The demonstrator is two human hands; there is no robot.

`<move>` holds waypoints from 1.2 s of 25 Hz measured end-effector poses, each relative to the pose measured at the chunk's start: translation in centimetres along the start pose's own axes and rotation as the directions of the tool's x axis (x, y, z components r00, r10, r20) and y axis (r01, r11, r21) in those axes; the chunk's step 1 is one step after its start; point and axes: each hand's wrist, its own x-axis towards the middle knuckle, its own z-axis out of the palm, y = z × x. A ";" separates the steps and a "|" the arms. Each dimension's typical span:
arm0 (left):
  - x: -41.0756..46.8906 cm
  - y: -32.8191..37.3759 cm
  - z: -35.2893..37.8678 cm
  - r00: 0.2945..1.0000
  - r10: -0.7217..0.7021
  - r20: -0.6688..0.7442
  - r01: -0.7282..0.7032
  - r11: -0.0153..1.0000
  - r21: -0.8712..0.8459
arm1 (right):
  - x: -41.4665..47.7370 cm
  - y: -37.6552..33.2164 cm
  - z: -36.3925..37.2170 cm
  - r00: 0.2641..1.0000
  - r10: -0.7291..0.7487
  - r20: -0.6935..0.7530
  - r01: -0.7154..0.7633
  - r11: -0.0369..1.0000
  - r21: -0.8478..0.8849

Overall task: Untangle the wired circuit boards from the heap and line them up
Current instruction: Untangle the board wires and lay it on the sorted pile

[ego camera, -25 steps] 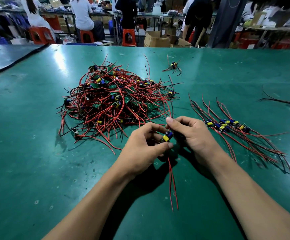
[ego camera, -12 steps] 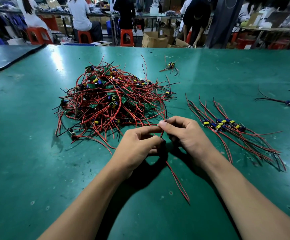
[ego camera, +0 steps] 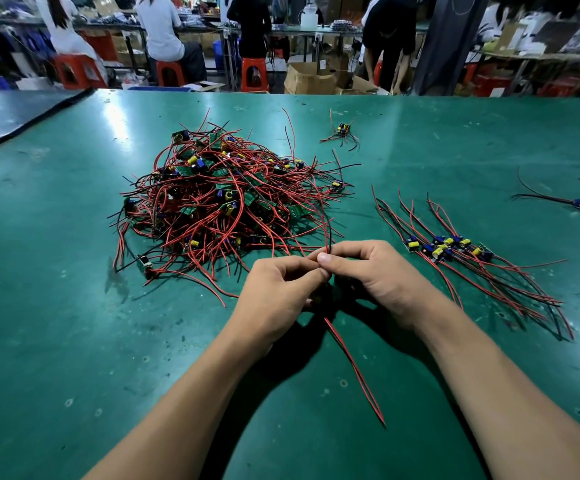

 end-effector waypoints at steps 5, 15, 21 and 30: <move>0.6 0.5 0.0 0.999 -0.049 -0.010 0.048 0.998 -0.042 | 0.3 0.1 0.3 0.974 -0.062 -0.216 0.067 0.998 0.016; 0.6 0.8 0.0 0.996 -0.077 0.045 0.080 0.994 -0.069 | 1.6 0.0 -0.1 0.886 0.053 -0.461 0.133 0.923 0.362; 0.3 1.1 -0.4 0.987 -0.111 0.114 0.119 0.990 -0.069 | 1.9 -0.1 -1.0 0.858 0.060 -0.510 0.191 0.884 0.426; -0.2 1.5 -0.6 0.992 -0.110 0.060 0.115 0.989 -0.094 | 1.3 -0.9 -1.7 0.900 0.267 -0.344 0.037 0.740 0.672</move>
